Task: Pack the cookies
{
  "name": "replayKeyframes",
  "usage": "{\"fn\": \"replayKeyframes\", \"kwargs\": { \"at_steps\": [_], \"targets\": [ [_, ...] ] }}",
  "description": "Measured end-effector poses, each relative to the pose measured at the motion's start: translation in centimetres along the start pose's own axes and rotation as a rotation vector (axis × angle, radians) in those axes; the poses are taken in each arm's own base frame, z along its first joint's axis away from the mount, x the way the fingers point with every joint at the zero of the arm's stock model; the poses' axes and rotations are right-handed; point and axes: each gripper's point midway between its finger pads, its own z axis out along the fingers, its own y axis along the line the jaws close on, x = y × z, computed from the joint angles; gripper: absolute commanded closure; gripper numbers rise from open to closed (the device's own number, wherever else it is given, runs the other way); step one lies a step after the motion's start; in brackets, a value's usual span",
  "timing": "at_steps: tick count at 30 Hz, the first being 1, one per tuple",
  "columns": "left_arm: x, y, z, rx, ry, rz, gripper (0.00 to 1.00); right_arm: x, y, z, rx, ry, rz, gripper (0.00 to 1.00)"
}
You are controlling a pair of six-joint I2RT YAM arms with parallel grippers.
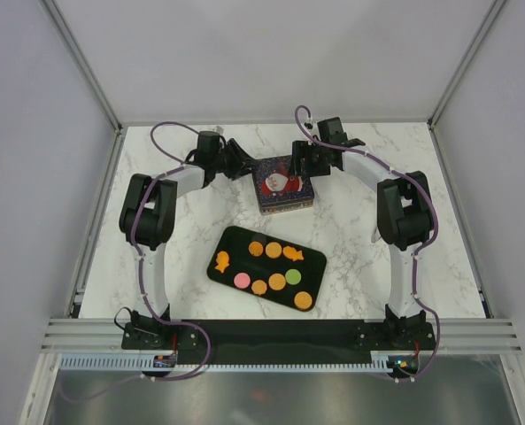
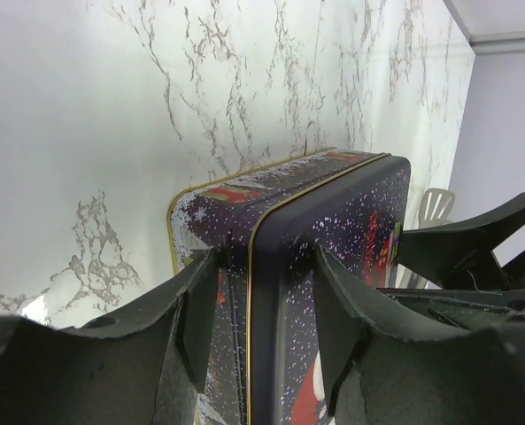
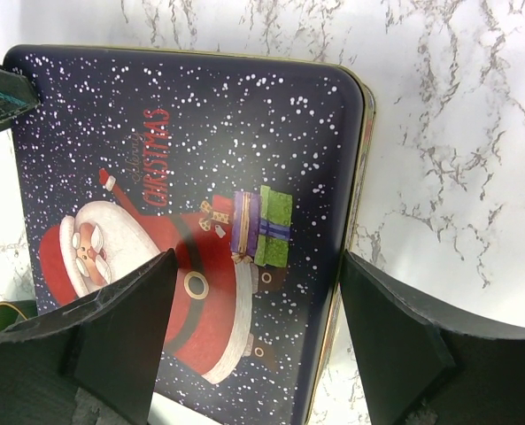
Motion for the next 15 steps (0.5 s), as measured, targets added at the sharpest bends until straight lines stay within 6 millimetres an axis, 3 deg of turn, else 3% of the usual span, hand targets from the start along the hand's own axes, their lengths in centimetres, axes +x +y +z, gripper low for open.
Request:
{"fn": "replayKeyframes", "kwargs": {
  "at_steps": [12, 15],
  "targets": [
    [-0.29, -0.41, 0.39, -0.057, -0.031, 0.031, 0.78, -0.16, -0.16, 0.10, 0.006, 0.007, 0.005, 0.18],
    [-0.42, -0.51, 0.48, -0.072, -0.041, 0.039, 0.88, -0.26, -0.16, 0.13, 0.008, 0.010, 0.006, 0.18]
  ]
}}
